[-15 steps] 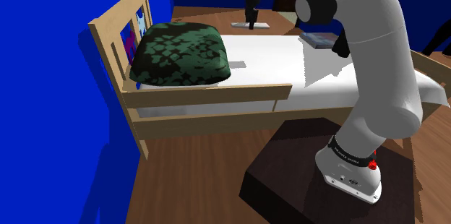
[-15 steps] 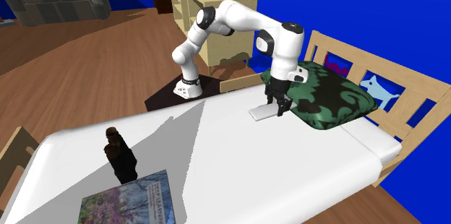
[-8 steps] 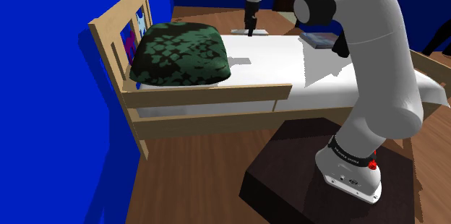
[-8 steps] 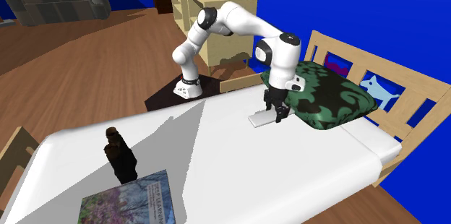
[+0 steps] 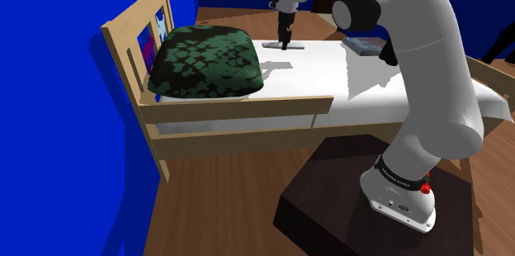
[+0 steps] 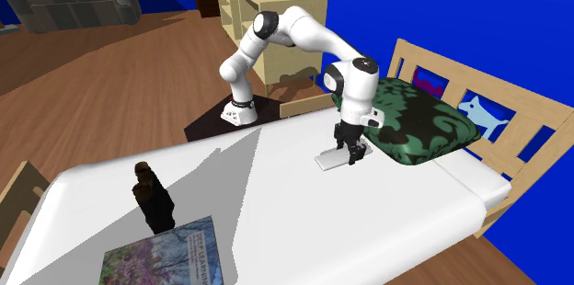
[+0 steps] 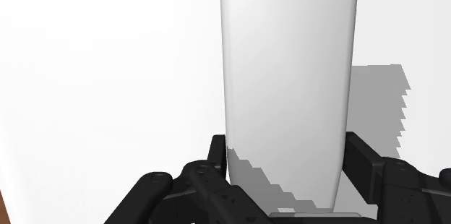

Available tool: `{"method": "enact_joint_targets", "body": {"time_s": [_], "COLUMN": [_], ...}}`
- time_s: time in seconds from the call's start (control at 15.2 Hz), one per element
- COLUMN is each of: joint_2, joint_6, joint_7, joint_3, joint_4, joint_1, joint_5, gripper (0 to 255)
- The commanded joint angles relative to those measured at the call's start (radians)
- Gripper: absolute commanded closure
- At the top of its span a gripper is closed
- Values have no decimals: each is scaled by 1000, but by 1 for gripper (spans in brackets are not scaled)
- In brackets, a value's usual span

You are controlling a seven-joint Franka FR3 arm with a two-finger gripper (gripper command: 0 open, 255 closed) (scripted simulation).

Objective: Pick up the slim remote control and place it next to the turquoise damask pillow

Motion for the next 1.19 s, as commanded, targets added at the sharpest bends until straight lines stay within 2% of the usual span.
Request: {"method": "enact_joint_targets", "body": {"time_s": [0.0, 0.46, 0.99, 1.06, 1.12], "joint_2": [8, 41, 41, 41, 41], "joint_6": [20, 92, 92, 92, 92], "joint_7": [-4, -19, -19, -19, -19], "joint_3": [4, 22, 22, 22, 22], "joint_4": [-13, -58, -58, -58, -58], "joint_1": [0, -1, -1, -1, -1], "joint_5": [6, 30, 30, 30, 30], "gripper": [255, 255, 255, 0, 0]}}
